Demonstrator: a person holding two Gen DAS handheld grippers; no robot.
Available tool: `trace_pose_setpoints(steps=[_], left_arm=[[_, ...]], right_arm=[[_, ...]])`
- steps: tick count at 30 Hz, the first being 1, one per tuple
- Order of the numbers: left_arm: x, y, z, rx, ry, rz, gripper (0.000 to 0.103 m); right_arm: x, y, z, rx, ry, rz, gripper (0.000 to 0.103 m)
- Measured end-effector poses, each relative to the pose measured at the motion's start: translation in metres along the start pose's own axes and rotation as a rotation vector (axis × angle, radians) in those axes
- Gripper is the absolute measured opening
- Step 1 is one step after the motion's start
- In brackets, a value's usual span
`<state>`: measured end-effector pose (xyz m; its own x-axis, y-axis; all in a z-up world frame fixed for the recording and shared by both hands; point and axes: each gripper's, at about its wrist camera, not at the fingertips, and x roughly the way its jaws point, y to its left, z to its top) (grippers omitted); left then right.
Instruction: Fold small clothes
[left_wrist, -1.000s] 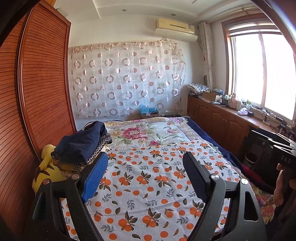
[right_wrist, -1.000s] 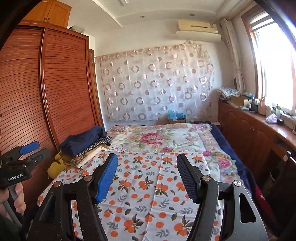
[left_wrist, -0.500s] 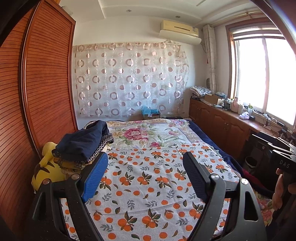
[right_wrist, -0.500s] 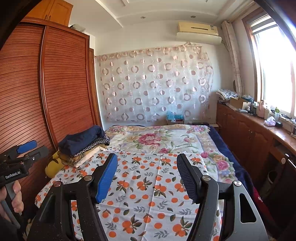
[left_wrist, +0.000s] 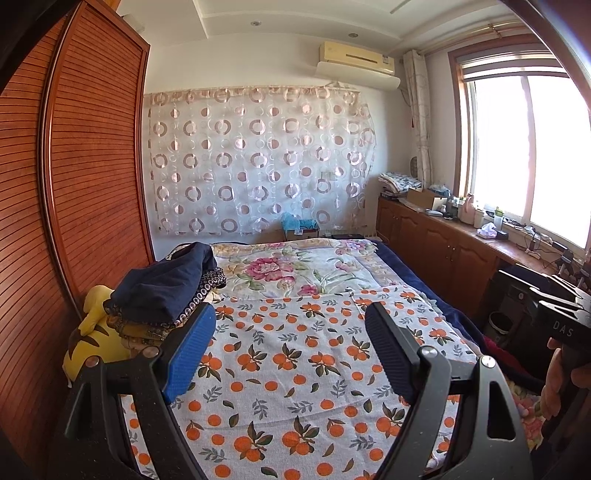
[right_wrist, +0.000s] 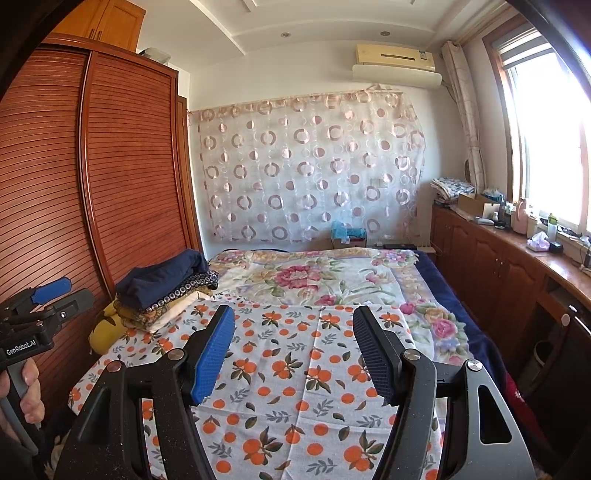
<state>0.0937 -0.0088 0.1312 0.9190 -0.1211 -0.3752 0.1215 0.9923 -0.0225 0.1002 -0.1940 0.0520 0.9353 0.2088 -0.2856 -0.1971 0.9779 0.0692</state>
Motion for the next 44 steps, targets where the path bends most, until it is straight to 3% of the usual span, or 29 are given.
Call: trace_pose_setpoints(steps=[44], left_arm=[[0.0025, 0.0012, 0.0031, 0.002, -0.008, -0.002, 0.083]], right_arm=[[-0.0019, -0.0086, -0.0007, 0.003, -0.008, 0.001, 0.068]])
